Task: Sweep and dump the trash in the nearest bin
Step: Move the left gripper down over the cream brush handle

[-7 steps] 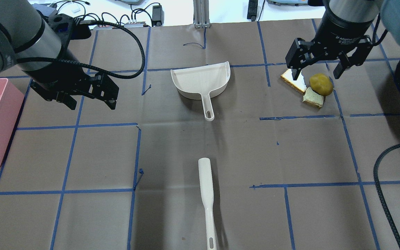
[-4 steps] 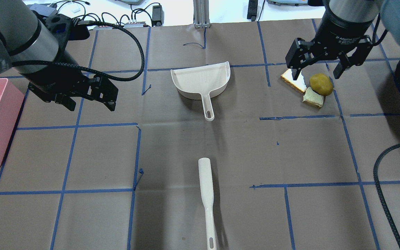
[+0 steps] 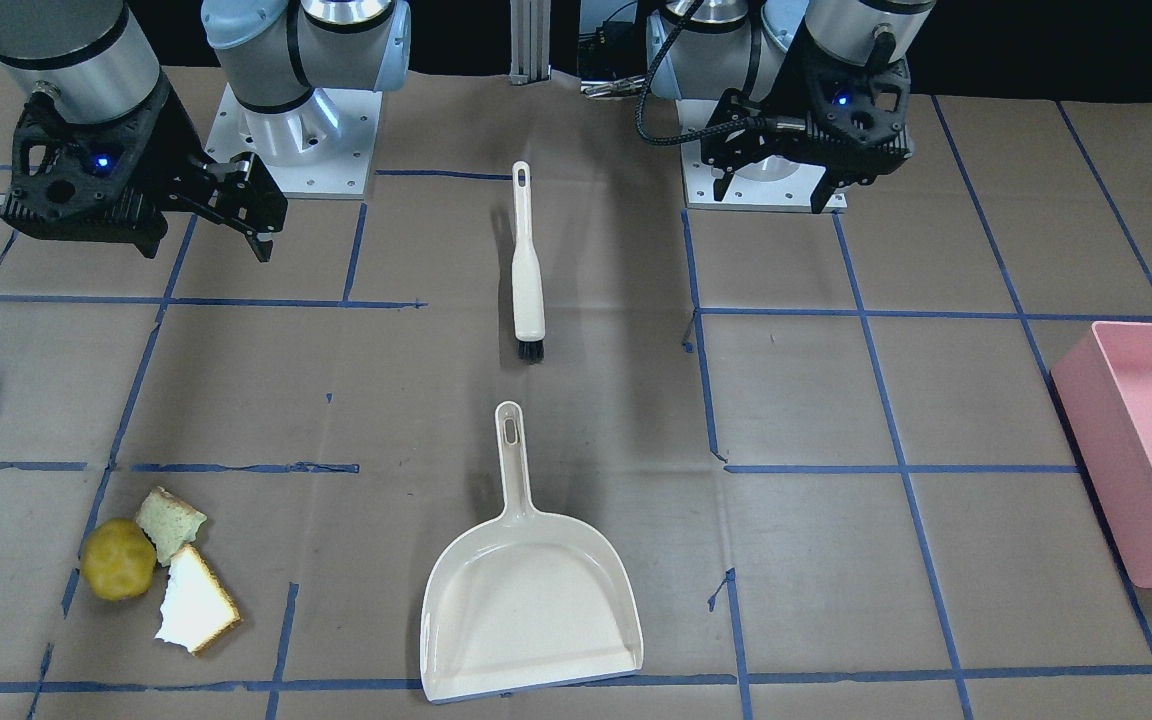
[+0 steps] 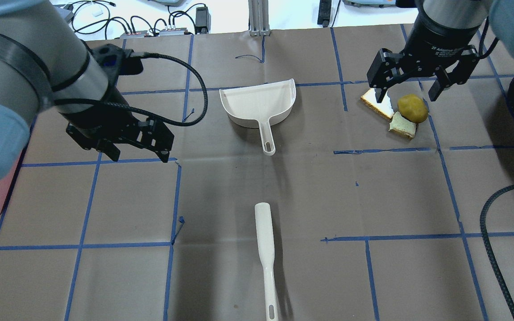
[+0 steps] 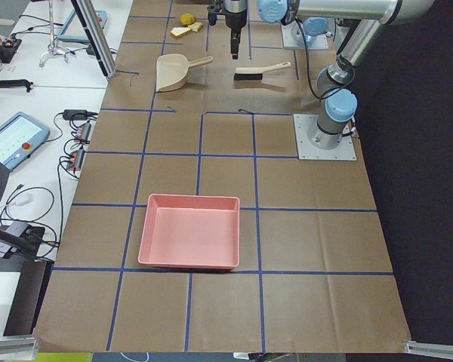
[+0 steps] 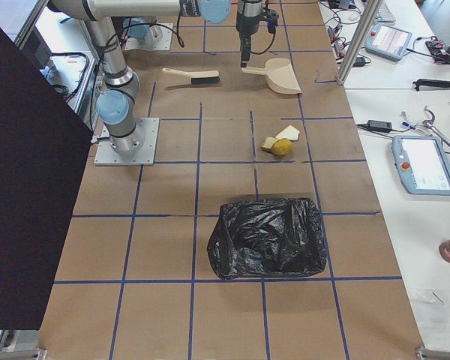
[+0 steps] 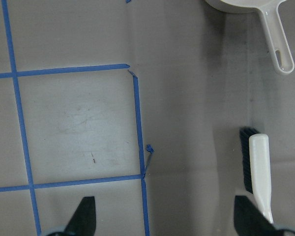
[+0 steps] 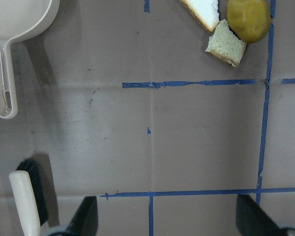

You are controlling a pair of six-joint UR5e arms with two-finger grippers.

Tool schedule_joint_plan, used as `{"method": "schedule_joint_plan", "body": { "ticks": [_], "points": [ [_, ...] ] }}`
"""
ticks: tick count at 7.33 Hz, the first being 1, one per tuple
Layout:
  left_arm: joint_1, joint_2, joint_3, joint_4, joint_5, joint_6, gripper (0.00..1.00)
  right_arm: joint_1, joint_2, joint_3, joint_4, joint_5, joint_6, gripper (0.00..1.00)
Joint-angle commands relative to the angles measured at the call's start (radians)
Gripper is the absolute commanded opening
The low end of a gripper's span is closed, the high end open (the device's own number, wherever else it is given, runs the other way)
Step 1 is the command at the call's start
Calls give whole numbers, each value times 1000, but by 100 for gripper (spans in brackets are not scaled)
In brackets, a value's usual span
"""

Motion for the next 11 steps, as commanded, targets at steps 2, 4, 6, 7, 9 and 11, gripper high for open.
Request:
{"method": "schedule_joint_plan", "body": {
  "ticks": [2,4,6,7,9,11],
  "points": [
    [-258,-91,-82,195,8,-236,100,-1,0,0,0,0,0,100],
    [-371,-145,-97,244,5,-373,100,-1,0,0,0,0,0,100],
    [-383,-139,-204,347,-2,-413,100,-1,0,0,0,0,0,100],
    [-394,-130,-249,402,-2,-476,100,-1,0,0,0,0,0,100],
    [-460,-136,-362,637,7,-543,100,-1,0,0,0,0,0,100],
    [-492,-131,-421,703,10,-639,100,-1,0,0,0,0,0,100]
  ]
}}
